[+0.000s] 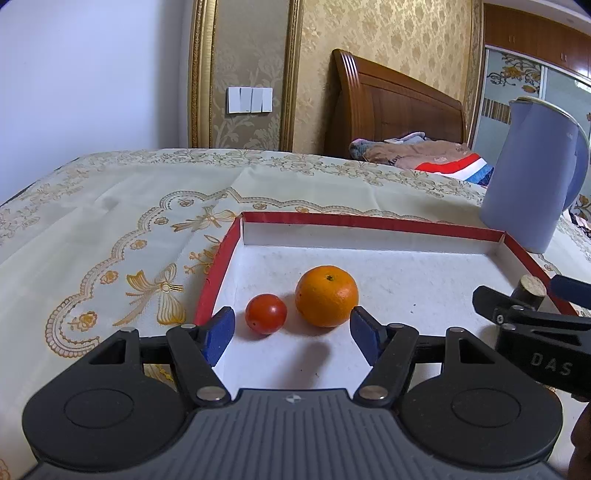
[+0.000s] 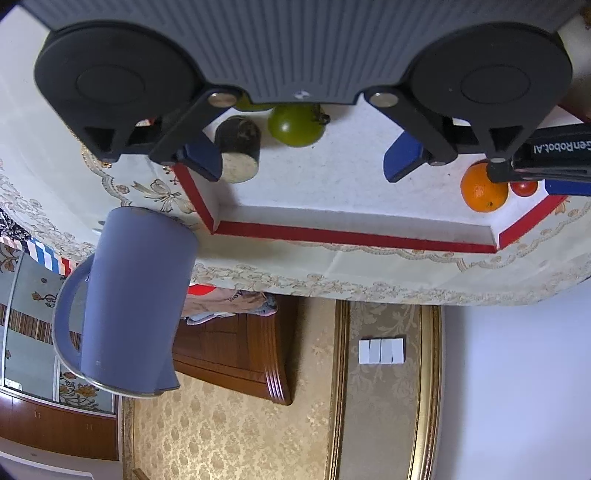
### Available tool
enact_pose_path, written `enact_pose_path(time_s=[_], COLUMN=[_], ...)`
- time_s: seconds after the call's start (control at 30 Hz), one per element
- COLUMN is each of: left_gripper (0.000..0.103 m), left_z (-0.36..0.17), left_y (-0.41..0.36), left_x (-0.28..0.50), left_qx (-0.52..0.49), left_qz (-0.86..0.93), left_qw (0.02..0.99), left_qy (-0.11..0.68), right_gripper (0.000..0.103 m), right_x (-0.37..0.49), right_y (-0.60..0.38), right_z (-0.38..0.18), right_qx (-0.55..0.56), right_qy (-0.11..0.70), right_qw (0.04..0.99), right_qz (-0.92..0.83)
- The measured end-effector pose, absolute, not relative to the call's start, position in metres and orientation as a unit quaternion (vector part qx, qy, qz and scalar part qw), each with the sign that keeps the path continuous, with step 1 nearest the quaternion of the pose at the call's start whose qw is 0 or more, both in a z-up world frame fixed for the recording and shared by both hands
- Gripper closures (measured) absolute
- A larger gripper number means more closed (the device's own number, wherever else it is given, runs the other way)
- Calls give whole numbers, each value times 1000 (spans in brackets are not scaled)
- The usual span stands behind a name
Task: Organize fruits
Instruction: 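Withdraw both open grippers from the tray toward the loose fruits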
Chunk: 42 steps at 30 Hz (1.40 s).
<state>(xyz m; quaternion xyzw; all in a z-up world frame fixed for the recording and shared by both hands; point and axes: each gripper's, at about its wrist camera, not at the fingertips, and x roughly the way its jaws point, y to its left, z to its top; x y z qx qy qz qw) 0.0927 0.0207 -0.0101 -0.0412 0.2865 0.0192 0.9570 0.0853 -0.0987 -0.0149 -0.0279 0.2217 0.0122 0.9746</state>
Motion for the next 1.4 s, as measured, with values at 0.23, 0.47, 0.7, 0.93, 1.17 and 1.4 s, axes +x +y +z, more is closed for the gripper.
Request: enact_pose_path(time_s=[0.23, 0.47, 0.7, 0.93, 1.17, 1.4], left_gripper=[21, 21, 21, 21, 21, 21], left_z=[-10, -6, -4, -3, -3, -2], left_y=[19, 27, 30, 18, 21, 19], left_x=[90, 86, 79, 72, 60, 57], left_qx=[-42, -67, -71, -32, -28, -21], left_qz=[3, 1, 8, 13, 14, 16], left_qw=[956, 957, 960, 966, 968, 969], left_qy=[290, 281, 269, 257, 248, 244], right_gripper=[0, 0, 0, 0, 0, 0], right_x=[84, 80, 74, 64, 52, 50], right_y=[-100, -103, -109, -113, -119, -125], right_z=[-16, -15, -15, -14, -14, -13], right_qx=[-27, -18, -4, 9, 25, 39], right_qy=[223, 220, 219, 216, 210, 208], right_qw=[974, 975, 975, 976, 977, 977], right_qz=[12, 16, 21, 30, 30, 27])
